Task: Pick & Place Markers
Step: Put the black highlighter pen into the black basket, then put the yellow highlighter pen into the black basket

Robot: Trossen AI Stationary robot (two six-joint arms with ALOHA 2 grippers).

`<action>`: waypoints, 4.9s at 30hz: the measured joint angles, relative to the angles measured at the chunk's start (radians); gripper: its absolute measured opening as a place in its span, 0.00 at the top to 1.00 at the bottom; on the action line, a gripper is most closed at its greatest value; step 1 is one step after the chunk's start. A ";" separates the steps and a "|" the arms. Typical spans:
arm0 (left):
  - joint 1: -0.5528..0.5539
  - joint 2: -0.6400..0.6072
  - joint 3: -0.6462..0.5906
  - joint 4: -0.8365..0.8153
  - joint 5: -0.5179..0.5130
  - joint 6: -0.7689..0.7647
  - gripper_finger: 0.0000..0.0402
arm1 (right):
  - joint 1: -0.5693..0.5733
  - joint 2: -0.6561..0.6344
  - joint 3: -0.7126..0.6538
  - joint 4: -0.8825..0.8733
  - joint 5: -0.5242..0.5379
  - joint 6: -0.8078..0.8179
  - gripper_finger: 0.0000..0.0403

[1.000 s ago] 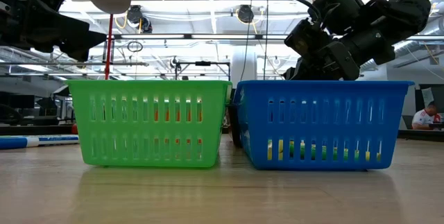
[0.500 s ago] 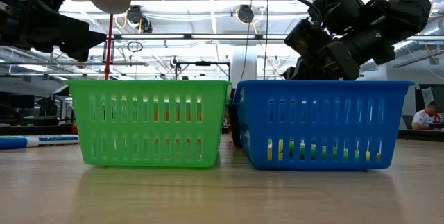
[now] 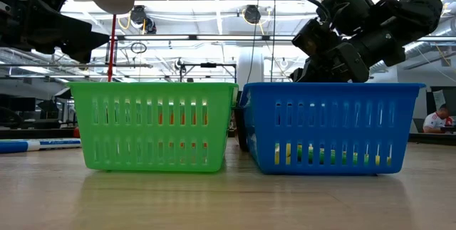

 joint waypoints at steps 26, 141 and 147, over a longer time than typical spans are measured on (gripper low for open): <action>0.000 0.000 0.000 0.000 0.000 0.000 0.47 | 0.000 0.000 0.000 0.000 0.000 -0.004 0.81; 0.000 0.000 0.000 0.000 0.000 0.000 0.47 | -0.457 -0.105 -0.117 -0.371 -0.057 -0.236 0.91; 0.000 0.000 0.000 0.000 0.000 0.000 0.47 | -0.453 -0.105 -0.118 -0.338 -0.057 -0.231 0.92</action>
